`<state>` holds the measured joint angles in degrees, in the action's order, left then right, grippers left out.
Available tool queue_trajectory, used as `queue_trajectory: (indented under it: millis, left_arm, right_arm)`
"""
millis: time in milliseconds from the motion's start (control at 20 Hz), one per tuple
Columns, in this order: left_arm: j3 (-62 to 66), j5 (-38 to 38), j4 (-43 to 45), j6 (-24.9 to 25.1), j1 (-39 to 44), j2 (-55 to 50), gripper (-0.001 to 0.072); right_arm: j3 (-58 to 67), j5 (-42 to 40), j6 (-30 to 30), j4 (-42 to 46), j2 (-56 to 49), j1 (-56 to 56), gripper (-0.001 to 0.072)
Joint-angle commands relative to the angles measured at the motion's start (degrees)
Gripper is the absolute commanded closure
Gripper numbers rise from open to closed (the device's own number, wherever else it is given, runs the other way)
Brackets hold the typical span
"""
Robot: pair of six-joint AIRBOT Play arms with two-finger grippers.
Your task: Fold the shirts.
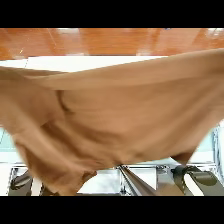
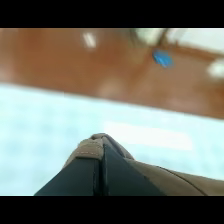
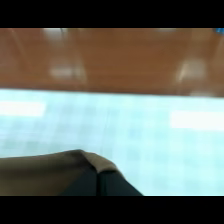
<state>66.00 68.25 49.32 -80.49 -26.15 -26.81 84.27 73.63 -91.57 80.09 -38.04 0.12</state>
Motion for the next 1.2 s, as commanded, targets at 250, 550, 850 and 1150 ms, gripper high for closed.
queue_trajectory:
  millis: [250,550,850,1150]
  left_arm:
    - [-7.0,-32.8,-8.9,13.4,12.5,-40.7,0.0682]
    - [16.4,-33.0,-8.9,15.8,17.7,-67.3,0.0681]
    - [18.8,-18.7,-8.3,14.5,18.5,-70.6,0.0208]
    - [22.4,8.3,-3.5,3.7,5.8,-63.8,0.0207]
  right_arm:
    - [-8.7,-27.1,2.9,-5.4,-35.8,-1.6,0.0691]
    - [4.0,-33.9,3.7,-15.4,-57.9,-4.3,0.0689]
    - [5.4,-26.1,3.7,-25.6,-62.0,-4.4,0.0351]
    - [6.6,1.4,5.2,-22.1,-53.5,-17.2,0.0307]
